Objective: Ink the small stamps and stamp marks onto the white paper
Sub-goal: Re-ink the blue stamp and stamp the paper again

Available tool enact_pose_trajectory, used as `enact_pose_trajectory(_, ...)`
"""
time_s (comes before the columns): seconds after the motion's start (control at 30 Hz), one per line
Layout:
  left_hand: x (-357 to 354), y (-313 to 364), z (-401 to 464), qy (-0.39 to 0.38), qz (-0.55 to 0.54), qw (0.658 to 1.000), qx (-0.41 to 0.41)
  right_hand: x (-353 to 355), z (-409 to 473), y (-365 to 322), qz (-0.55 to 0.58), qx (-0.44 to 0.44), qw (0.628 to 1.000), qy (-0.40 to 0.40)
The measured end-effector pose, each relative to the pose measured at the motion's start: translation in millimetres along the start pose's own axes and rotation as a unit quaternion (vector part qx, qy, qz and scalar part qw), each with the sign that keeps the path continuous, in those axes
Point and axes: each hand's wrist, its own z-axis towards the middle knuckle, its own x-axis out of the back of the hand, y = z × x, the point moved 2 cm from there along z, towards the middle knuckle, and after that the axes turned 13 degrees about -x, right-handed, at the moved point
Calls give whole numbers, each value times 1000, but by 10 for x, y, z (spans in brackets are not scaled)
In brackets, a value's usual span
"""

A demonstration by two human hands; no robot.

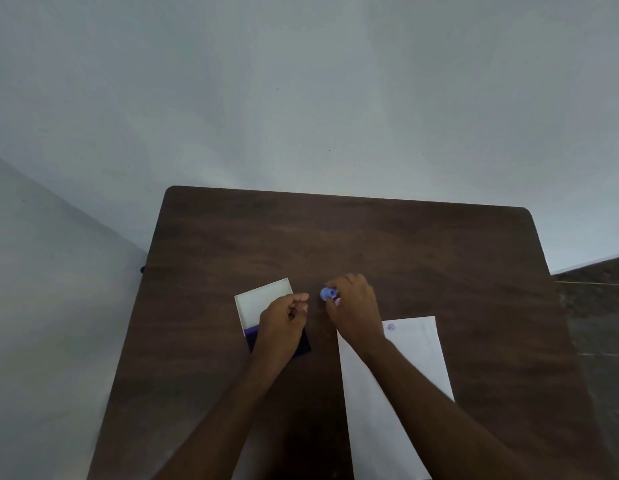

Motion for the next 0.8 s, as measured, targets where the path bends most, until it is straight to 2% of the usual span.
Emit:
enact_pose_trajectory(0.23,-46,60,70,-5,25,1000,11,-50,90,-1,-36,-5,999,-7)
enact_pose_trajectory(0.5,-52,87,53,-7,4,1000,19,-127,102,36,-61,1,998,-5)
enact_pose_trajectory(0.8,-61,130,59,-3,14,1000,15,-119,97,46,-32,-11,999,-2)
